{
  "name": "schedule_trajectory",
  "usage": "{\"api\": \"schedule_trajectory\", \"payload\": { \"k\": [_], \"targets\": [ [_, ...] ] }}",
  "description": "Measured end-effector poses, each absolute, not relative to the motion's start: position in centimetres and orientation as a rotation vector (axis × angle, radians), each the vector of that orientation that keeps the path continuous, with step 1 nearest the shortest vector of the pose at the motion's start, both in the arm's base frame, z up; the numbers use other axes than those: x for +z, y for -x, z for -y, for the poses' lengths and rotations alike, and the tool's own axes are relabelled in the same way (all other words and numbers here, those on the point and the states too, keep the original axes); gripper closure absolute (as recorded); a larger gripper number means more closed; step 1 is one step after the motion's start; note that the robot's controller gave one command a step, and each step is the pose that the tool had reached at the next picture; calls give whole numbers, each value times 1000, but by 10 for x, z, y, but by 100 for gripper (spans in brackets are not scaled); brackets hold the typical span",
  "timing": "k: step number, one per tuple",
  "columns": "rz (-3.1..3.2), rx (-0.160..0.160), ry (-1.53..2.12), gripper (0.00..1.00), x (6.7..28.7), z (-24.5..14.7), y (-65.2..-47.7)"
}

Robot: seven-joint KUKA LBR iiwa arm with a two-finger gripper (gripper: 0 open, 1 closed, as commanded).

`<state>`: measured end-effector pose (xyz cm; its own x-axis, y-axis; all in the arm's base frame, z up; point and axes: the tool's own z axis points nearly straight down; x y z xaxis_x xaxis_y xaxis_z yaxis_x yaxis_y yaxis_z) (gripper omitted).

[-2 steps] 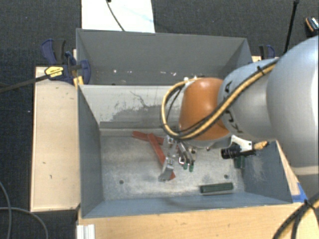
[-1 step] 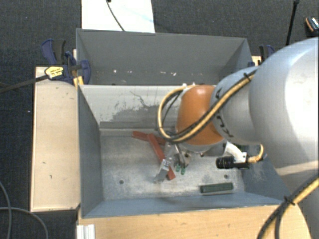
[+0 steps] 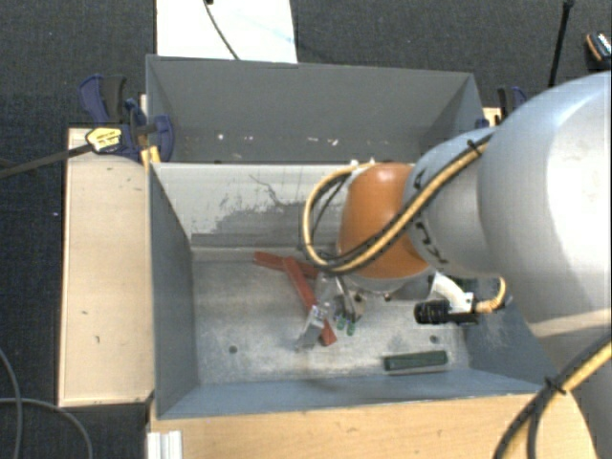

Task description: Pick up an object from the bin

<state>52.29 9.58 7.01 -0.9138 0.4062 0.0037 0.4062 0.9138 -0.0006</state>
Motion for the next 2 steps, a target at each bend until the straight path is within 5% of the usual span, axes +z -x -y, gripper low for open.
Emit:
{"api": "schedule_trajectory", "payload": {
  "k": [1,2],
  "targets": [
    [3069,-1,654,100,70,-96,-523],
    [3079,-4,652,100,113,-96,-524]
  ]
}}
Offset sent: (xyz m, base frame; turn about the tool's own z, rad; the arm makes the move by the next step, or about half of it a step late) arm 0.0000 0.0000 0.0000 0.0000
